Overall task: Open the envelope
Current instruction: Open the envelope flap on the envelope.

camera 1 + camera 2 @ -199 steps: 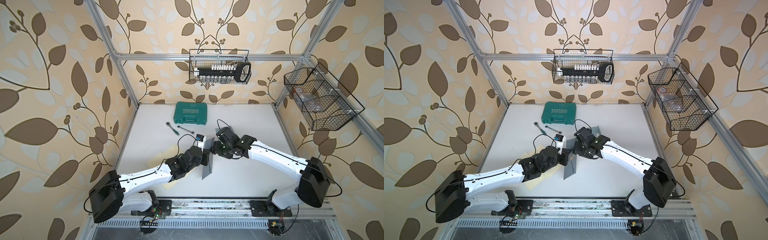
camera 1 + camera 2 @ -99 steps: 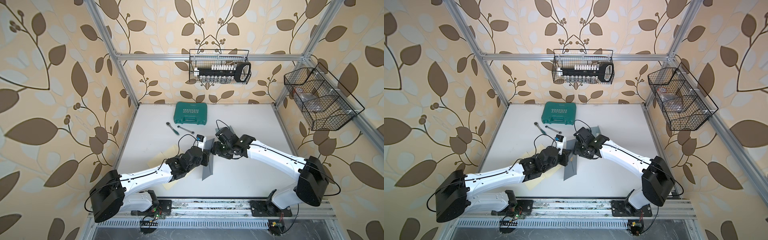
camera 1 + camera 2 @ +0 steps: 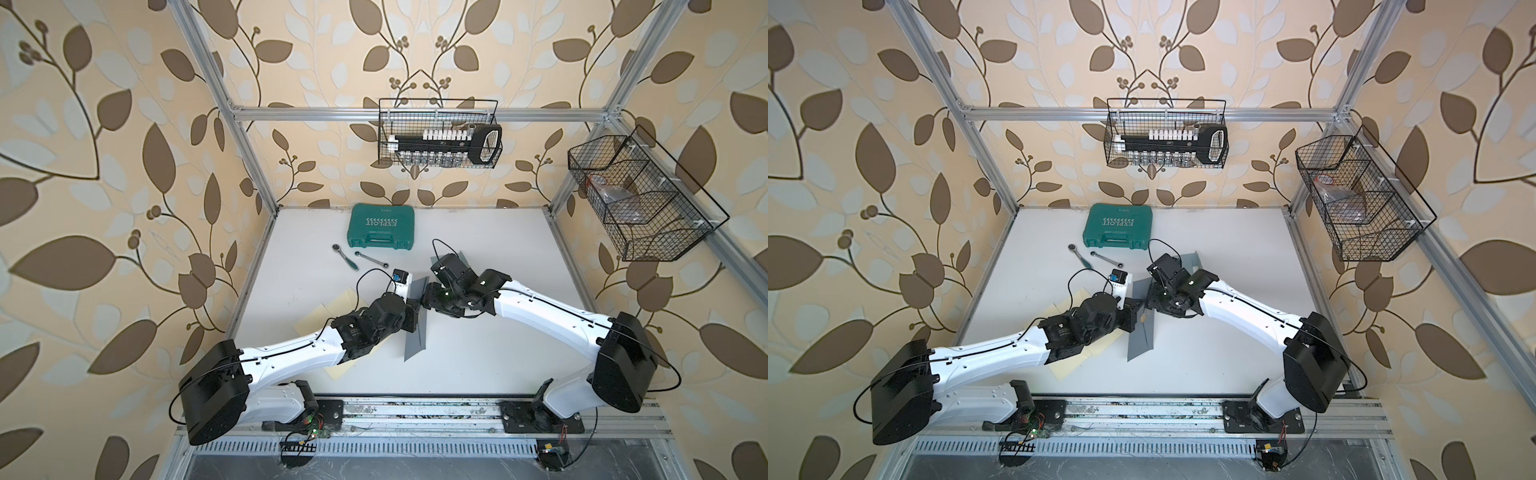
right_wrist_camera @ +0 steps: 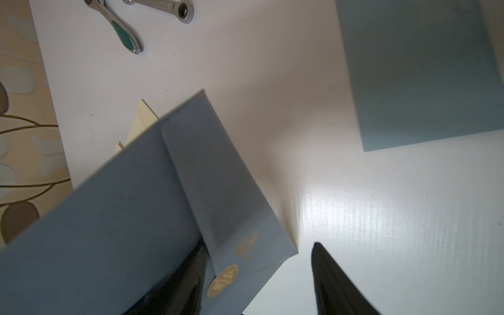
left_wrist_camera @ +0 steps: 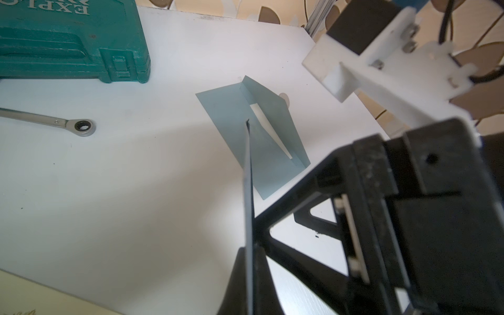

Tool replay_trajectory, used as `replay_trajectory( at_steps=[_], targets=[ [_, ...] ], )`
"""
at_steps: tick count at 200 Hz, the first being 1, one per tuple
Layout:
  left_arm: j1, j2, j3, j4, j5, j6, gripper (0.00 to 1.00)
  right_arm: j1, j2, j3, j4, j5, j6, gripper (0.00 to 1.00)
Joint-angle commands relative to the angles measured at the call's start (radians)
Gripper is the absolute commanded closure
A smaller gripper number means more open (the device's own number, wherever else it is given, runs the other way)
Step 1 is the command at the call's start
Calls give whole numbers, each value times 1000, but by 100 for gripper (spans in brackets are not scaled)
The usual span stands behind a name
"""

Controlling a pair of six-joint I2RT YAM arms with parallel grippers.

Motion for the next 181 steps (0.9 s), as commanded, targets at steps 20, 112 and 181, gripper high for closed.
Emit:
replay_trajectory(
  at_steps=[20, 112, 181],
  targets=[
    [-9, -4, 32, 22, 25, 5, 100, 11, 16, 12, -31, 28, -13, 40],
    [-9, -6, 30, 19, 21, 3, 100, 9, 34, 36, -95, 73, -11, 45],
    [-9, -6, 30, 19, 28, 3, 100, 9, 19, 30, -80, 78, -1, 55]
  ],
)
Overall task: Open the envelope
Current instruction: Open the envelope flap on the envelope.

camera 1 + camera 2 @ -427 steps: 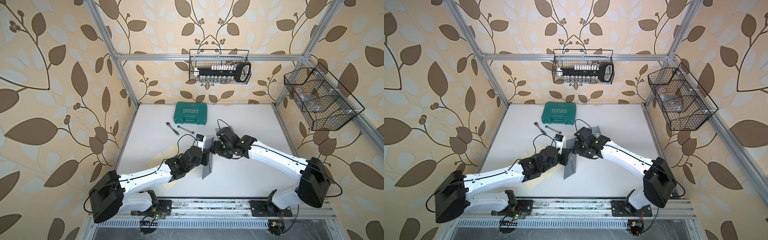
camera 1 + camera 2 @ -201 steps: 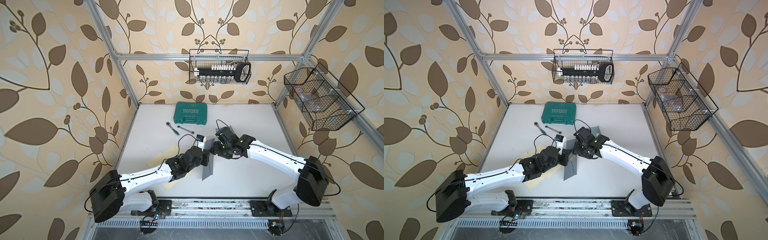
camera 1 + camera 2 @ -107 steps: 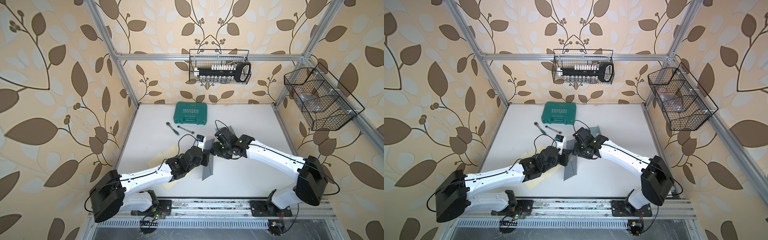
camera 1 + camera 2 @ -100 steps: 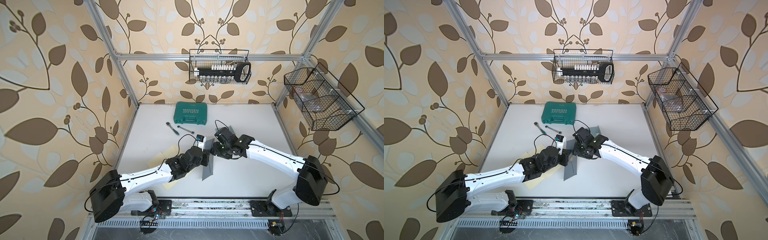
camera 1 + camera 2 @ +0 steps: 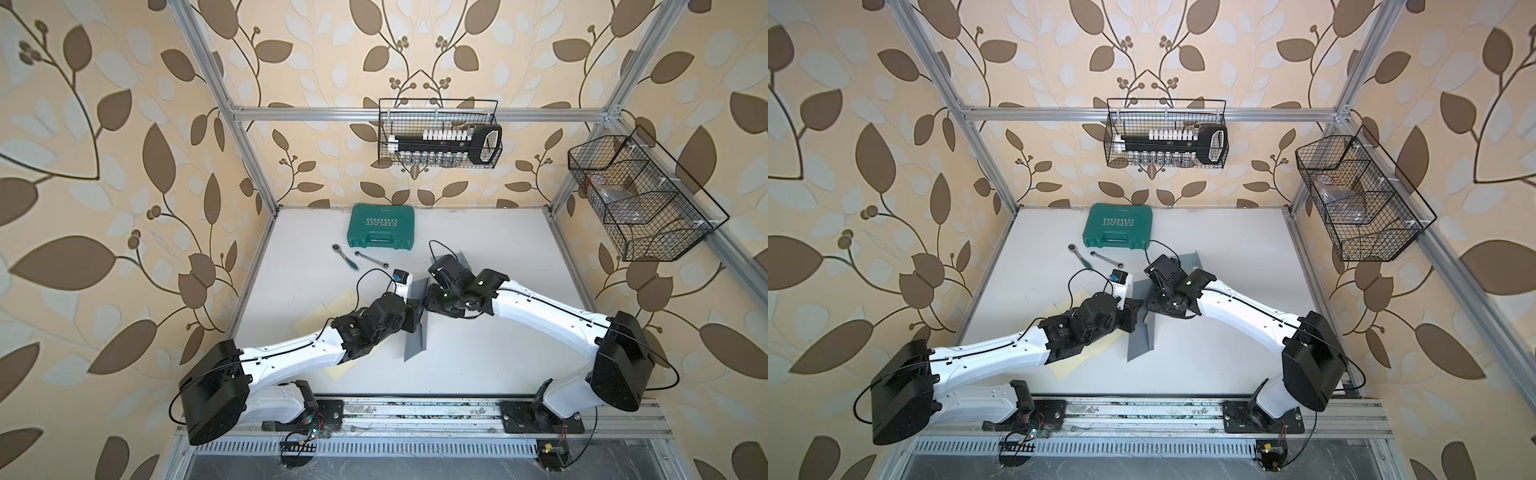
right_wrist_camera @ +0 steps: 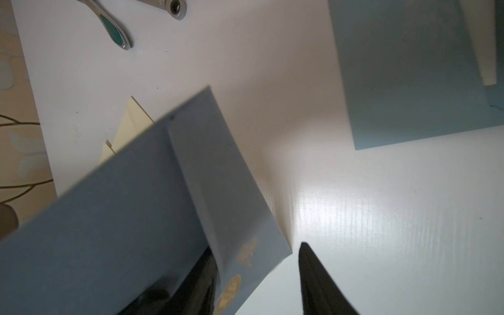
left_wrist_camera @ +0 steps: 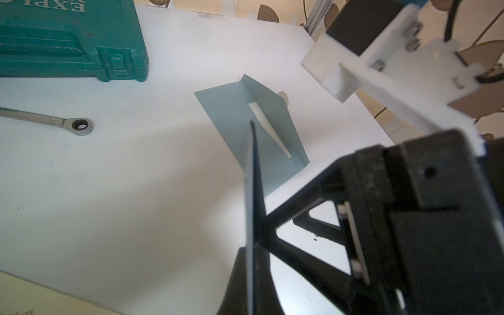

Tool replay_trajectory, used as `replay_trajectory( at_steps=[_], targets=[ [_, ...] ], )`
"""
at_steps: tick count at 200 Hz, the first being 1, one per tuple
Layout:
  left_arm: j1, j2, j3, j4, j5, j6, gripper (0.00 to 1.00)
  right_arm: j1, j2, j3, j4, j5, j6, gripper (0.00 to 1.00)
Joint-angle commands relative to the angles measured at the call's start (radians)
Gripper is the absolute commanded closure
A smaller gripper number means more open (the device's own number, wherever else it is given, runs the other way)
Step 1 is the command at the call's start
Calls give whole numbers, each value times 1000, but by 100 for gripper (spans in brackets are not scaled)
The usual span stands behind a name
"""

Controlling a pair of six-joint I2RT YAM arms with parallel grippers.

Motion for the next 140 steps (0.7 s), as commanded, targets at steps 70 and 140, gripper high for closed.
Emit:
replay_trajectory(
  at_steps=[70, 140],
  targets=[
    [-9, -4, 36, 15, 24, 8, 100, -1, 15, 25, -28, 12, 7, 59],
    [-9, -23, 39, -18, -17, -10, 100, -51, -42, -37, -57, 84, -55, 56]
  ],
)
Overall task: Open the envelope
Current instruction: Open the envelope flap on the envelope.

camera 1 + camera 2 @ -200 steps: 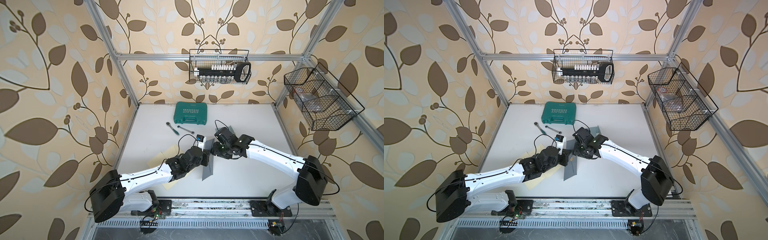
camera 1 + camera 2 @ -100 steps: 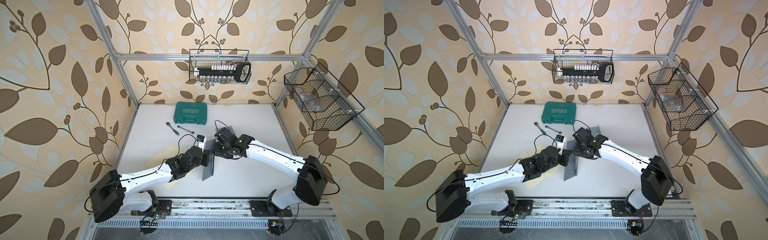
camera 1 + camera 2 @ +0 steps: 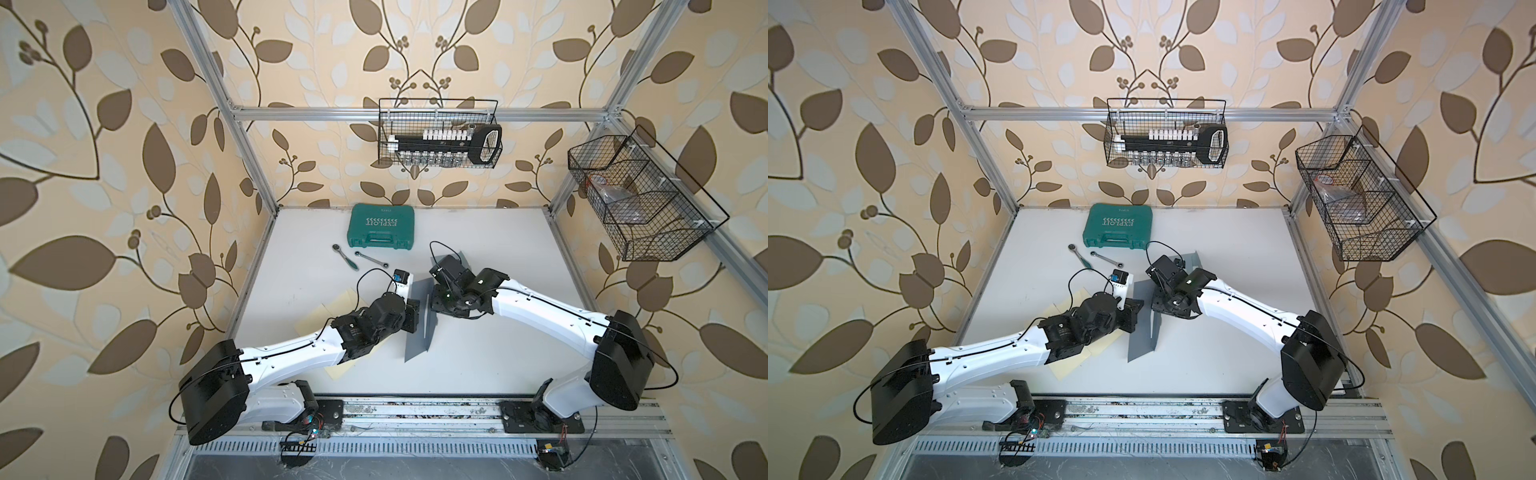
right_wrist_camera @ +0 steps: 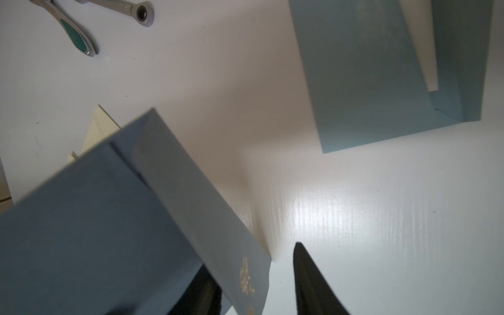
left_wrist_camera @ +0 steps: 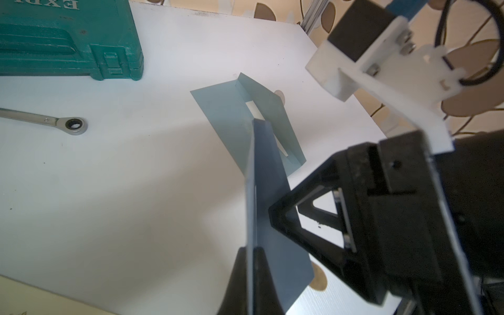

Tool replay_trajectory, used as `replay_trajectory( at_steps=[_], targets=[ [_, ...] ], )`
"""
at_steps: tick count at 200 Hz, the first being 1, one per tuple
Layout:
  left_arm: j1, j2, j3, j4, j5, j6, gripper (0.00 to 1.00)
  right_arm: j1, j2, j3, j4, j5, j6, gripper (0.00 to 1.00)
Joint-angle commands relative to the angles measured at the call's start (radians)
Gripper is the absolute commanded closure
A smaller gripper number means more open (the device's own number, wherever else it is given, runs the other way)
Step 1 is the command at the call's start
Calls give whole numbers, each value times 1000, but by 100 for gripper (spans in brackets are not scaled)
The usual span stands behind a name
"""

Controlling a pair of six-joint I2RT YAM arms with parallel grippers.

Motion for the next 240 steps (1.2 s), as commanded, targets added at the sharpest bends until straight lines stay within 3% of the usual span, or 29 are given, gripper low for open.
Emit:
replay_trajectory(
  at_steps=[1, 54, 87, 99, 128, 146, 184, 240],
  targets=[
    [-9, -22, 37, -16, -24, -8, 100, -30, -44, -37, -4, 19, -42, 56],
    [-8, -25, 67, -49, -30, -24, 100, -91, -185, -168, 226, -173, -215, 42],
    [8, -62, 86, -80, -50, -117, 100, -100, -345, -255, 381, -254, -306, 34],
    [42, -89, 84, -87, -30, -183, 100, -100, -416, -309, 446, -239, -309, 25],
    [187, -188, 47, 0, 135, -366, 100, -100, -541, -437, 576, -213, -313, 14],
    [234, -243, 31, 53, 181, -424, 100, -100, -569, -471, 631, -297, -347, 13],
    [244, -317, 13, 126, 180, -461, 100, -98, -570, -501, 733, -450, -344, 13],
    [244, -336, 12, 165, 209, -475, 100, -93, -526, -489, 742, -432, -313, 16]
  ],
)
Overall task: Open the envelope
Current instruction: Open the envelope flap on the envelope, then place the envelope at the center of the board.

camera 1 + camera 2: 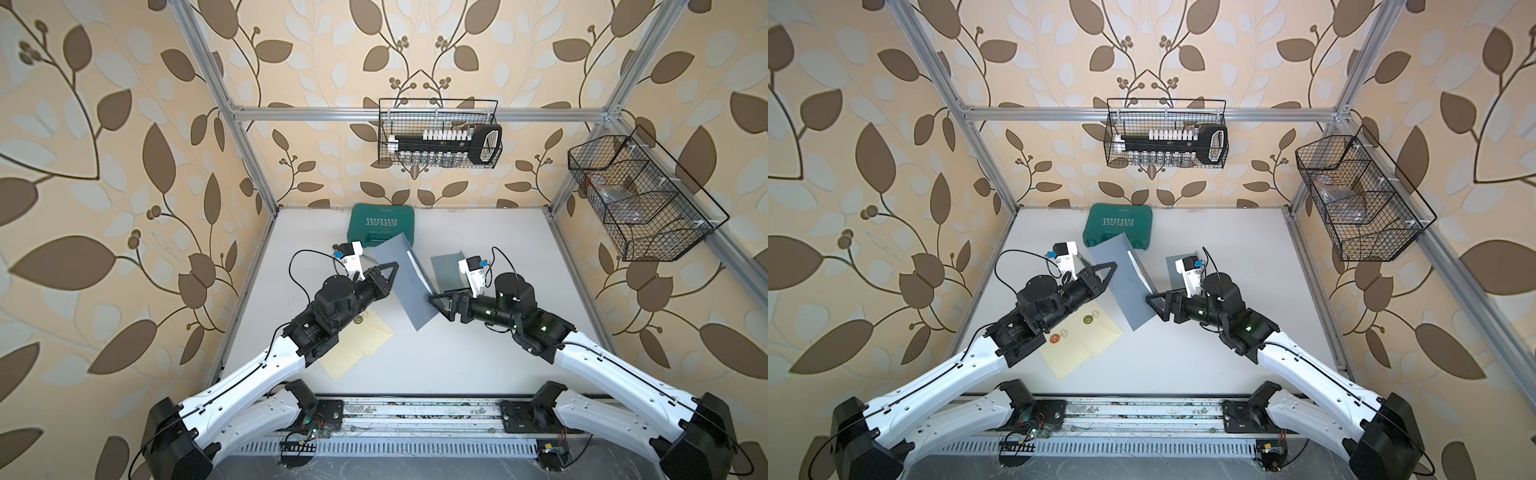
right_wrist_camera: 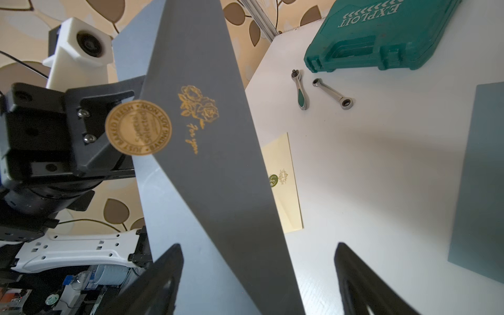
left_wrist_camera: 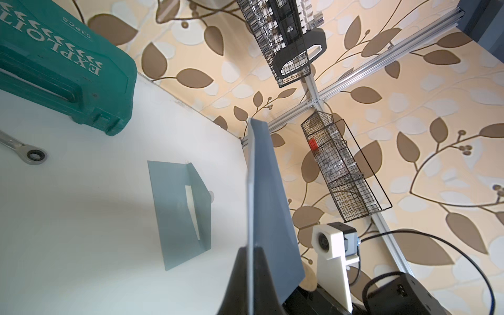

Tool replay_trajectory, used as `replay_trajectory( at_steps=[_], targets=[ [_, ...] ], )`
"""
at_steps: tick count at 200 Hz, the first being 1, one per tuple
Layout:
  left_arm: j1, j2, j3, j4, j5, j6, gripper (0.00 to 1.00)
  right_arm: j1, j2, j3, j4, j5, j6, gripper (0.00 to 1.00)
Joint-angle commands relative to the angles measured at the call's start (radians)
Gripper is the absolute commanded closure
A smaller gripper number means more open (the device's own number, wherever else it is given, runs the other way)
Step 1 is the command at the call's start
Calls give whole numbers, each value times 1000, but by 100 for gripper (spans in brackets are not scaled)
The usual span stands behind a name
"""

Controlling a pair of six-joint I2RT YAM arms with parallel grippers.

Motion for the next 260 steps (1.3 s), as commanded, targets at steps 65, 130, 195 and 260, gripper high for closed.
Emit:
replay_trajectory(
  at_steps=[65, 130, 195, 260],
  targets=[
    [3, -5, 3, 83, 67, -14, 100, -11, 37, -8, 58, 4, 99, 36],
    [3, -13, 1, 76, 57, -9, 100, -141, 46, -64, 183, -179, 210, 50],
    [2, -11, -2, 84, 65, -17, 100, -164, 71, -72, 246, -265, 251, 63],
    [3, -20, -2, 69, 59, -14, 100, -172, 77, -75, 264, -283, 259, 79]
  ],
)
